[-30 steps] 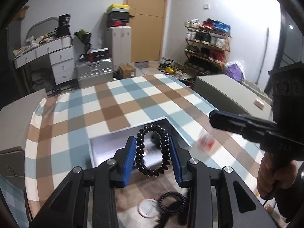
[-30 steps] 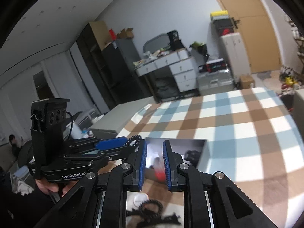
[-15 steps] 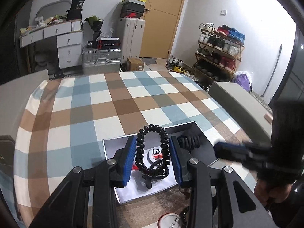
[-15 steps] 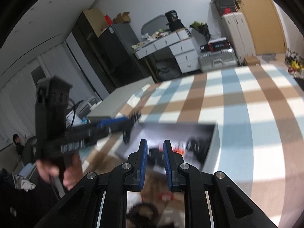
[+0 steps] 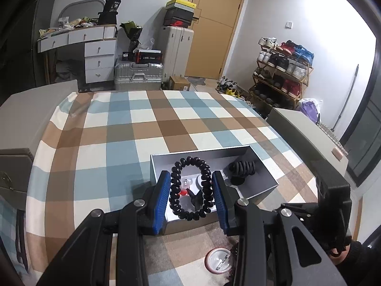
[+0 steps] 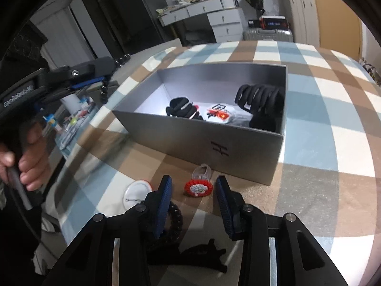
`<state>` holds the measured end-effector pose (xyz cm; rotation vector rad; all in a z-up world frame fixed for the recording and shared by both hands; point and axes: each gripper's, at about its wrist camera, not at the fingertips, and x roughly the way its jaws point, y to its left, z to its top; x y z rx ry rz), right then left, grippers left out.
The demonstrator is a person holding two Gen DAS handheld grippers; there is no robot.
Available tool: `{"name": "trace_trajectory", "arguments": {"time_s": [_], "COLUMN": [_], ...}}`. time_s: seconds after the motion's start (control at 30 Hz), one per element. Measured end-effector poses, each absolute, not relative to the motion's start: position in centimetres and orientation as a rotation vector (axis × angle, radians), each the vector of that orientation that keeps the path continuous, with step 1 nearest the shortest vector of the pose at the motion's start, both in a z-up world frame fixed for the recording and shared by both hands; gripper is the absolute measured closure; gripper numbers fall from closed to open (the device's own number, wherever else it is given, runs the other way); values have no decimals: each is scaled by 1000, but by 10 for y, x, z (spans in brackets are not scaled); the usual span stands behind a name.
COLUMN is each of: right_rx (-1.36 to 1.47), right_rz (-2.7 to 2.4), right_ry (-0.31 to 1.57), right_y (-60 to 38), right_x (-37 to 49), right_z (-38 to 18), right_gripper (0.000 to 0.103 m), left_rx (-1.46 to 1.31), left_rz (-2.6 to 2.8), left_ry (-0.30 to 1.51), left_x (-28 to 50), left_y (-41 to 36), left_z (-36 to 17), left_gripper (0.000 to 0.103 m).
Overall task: Organize jewelry
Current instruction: 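Carry both bracelets into the grey box and open both grippers, then withdraw both grippers from the box toward the remaining jewelry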
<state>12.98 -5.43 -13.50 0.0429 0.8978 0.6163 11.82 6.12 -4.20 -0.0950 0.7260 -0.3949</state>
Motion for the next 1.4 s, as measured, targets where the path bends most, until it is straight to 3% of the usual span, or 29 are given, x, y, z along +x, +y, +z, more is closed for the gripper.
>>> {"name": "trace_trajectory", "arguments": {"time_s": [0.07, 0.13, 0.47, 0.7, 1.2, 1.27, 1.37, 1.4], "right_rx": [7, -3, 120, 166, 196, 220, 246, 255], "right_rz": [594, 586, 697, 687, 656, 654, 650, 656], "right_ry": [899, 904, 731, 630, 740, 747, 733, 725], "right_y": [-51, -51, -71, -72, -62, -65, -70, -73], "right_x": [131, 132, 113, 147, 206, 207, 206, 205], "right_z": [-135, -137, -83, -46, -86, -89, -89, -88], "right_gripper": [81, 83, 84, 84, 83, 81, 78, 73], "left_rx": [-92, -92, -67, -70, -51, -49, -34, -32], "left_rz": [-393, -395, -415, -423, -462, -472, -470, -464], "left_ry": [725, 728, 716, 738, 840, 838, 825, 821], "left_x": [119, 120, 123, 141, 169, 169, 168, 169], "left_y": [62, 62, 56, 46, 30, 29, 26, 27], "left_z": [-42, -44, -41, -45, -72, -72, -69, -69], "left_gripper": [73, 73, 73, 73, 73, 71, 59, 56]}}
